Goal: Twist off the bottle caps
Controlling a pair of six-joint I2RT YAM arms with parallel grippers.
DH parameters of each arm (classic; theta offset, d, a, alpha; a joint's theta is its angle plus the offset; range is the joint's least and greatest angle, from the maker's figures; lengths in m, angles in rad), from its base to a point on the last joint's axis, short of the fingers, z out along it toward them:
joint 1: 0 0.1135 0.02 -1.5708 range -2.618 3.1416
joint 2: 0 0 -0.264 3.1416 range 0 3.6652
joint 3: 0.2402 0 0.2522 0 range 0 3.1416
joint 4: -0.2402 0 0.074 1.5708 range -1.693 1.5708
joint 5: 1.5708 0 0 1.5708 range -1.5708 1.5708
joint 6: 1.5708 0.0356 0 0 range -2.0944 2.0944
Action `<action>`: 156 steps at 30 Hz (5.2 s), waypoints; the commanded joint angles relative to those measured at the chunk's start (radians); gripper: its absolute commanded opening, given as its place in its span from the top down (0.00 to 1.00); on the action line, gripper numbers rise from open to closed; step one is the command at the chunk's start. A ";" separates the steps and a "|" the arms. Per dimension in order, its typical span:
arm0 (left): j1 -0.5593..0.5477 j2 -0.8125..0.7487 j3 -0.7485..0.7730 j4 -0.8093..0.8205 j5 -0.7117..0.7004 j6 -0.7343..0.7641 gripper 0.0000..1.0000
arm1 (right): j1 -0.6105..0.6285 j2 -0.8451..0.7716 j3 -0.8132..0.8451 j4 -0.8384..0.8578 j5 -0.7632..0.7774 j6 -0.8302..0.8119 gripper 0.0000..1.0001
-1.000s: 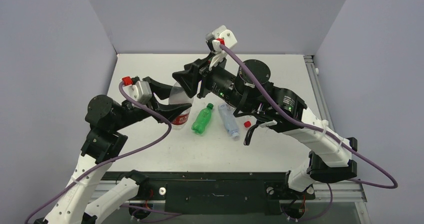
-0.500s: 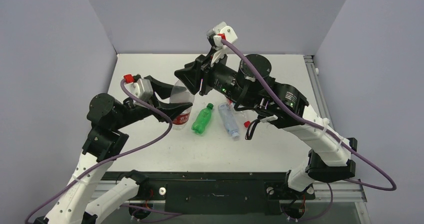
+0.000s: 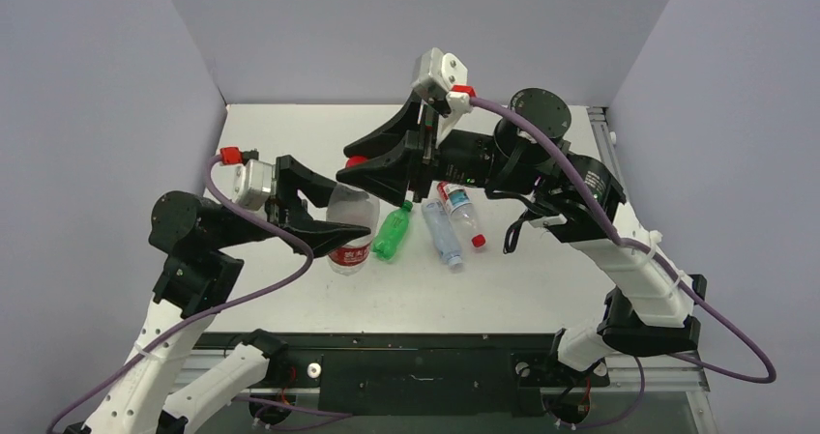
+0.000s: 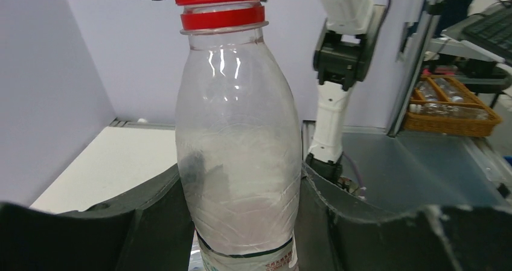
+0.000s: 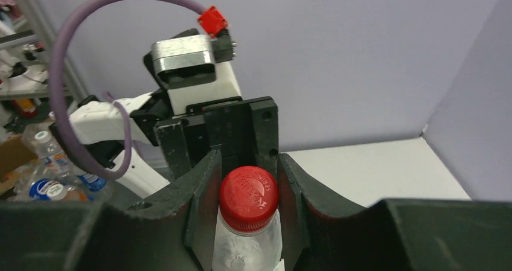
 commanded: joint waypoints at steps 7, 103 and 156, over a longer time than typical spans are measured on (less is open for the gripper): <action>-0.009 0.020 0.114 0.176 0.159 -0.277 1.00 | 0.013 -0.012 -0.005 0.011 -0.333 -0.078 1.00; -0.010 -0.062 -0.063 -0.059 -0.399 0.356 1.00 | 0.209 0.096 0.065 0.114 0.931 0.049 0.18; -0.009 -0.163 -0.301 -0.071 -0.244 0.234 1.00 | -0.658 -0.180 -1.275 0.329 0.901 0.473 1.00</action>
